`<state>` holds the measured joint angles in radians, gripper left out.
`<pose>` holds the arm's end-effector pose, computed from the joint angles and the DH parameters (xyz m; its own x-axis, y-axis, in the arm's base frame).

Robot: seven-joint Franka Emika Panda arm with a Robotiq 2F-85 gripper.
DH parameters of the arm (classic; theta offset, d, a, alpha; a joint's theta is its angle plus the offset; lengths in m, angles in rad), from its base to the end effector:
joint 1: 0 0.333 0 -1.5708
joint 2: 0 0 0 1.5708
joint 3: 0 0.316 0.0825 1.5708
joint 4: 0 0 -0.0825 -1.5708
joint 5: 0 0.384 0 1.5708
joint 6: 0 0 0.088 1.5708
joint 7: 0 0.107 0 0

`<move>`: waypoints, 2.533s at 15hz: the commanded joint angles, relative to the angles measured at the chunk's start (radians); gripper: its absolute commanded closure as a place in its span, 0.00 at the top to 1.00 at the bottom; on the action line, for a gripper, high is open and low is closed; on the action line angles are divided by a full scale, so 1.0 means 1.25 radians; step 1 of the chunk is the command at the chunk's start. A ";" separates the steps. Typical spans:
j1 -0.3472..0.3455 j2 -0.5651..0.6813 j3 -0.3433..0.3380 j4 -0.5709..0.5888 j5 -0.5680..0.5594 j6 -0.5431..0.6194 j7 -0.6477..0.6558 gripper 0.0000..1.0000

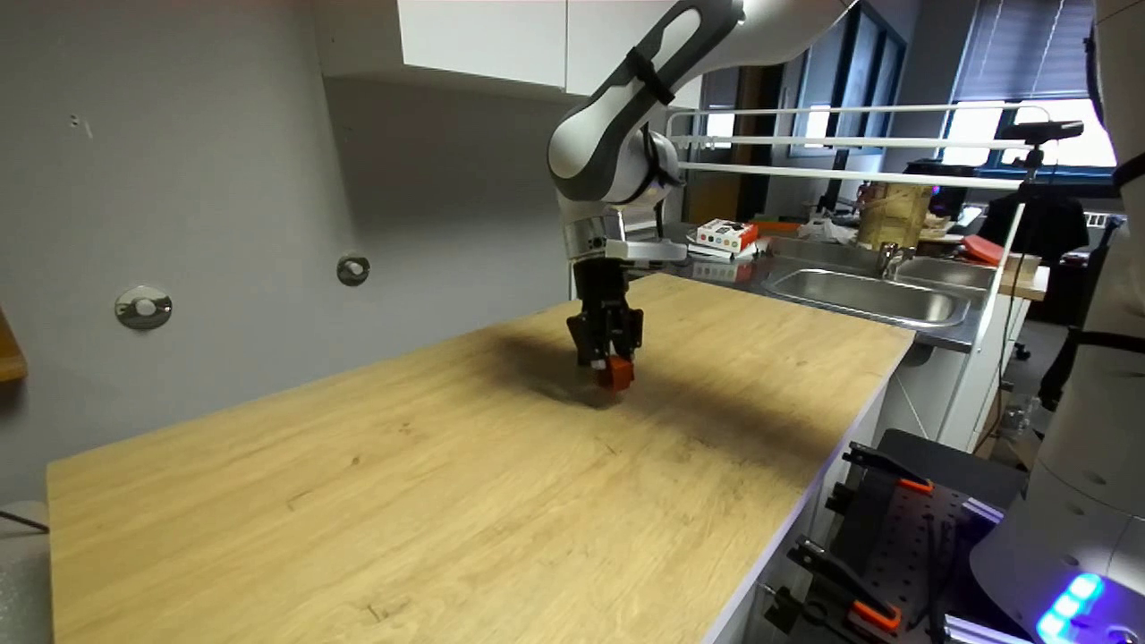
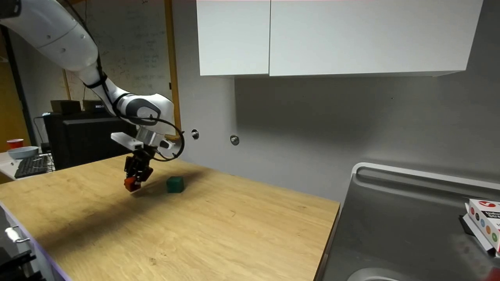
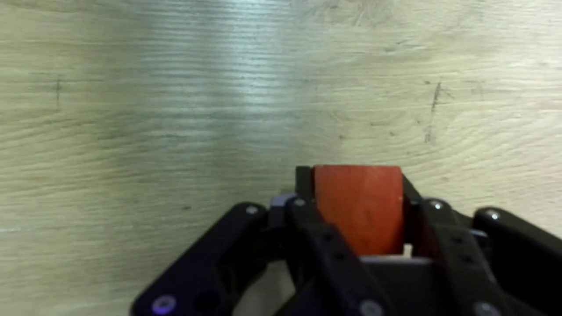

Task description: Place the orange block on top of the green block

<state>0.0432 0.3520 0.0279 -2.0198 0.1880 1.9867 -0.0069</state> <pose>0.5529 0.0509 0.2516 0.9249 -0.0010 -0.3802 -0.0595 -0.9881 -0.1422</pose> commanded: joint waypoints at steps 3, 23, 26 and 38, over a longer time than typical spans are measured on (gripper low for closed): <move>-0.011 -0.038 -0.004 0.066 -0.029 -0.036 0.008 0.18; -0.088 0.157 -0.040 0.340 -0.045 -0.137 -0.015 0.18; -0.089 0.191 -0.039 0.369 -0.045 -0.152 -0.017 0.18; -0.087 0.209 -0.035 0.409 -0.049 -0.187 -0.030 1.00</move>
<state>-0.0629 0.6220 -0.0264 -1.5328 0.1403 1.7795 -0.0244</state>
